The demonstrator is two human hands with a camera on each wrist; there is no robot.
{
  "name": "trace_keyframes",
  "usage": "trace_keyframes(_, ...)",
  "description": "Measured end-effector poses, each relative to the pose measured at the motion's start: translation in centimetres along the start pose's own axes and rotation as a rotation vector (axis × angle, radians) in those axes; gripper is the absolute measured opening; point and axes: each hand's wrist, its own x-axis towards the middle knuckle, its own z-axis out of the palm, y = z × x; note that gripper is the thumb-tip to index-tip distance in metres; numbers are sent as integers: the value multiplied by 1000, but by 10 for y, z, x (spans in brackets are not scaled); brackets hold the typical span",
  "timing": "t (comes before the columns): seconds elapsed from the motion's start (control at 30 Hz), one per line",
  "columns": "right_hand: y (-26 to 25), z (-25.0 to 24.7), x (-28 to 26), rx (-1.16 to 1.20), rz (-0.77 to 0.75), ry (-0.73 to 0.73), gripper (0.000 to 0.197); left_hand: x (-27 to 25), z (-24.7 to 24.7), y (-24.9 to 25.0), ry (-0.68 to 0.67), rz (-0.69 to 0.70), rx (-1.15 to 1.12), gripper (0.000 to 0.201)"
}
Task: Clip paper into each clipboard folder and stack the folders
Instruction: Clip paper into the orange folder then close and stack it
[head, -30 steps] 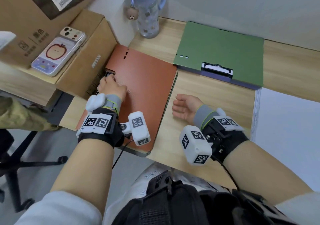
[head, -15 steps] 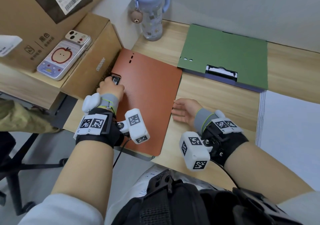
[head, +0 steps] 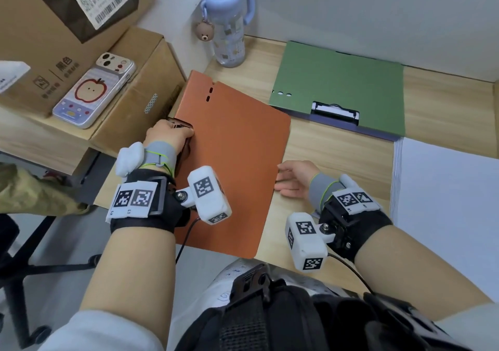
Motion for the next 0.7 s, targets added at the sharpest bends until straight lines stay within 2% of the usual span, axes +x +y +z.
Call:
trace_keyframes(0.1,11,-19,-6,-27,15,45,12,-8,15,8,-65,41,-37,41)
trace_keyframes(0.23,23,-50,-14,1,29,138,18,-28,42,24,-157,68,-3,45)
trace_keyframes(0.53,49,-121,-37,146,80,295,23,-72,107,58,-386,119,-28,23)
trace_keyframes(0.6,52,-130,-38,158,81,322,18,-79,116,61,-428,118,-20,24)
trace_keyframes(0.7,57,-142,-39,155,63,395,11,-86,127,61,-477,115,-23,37)
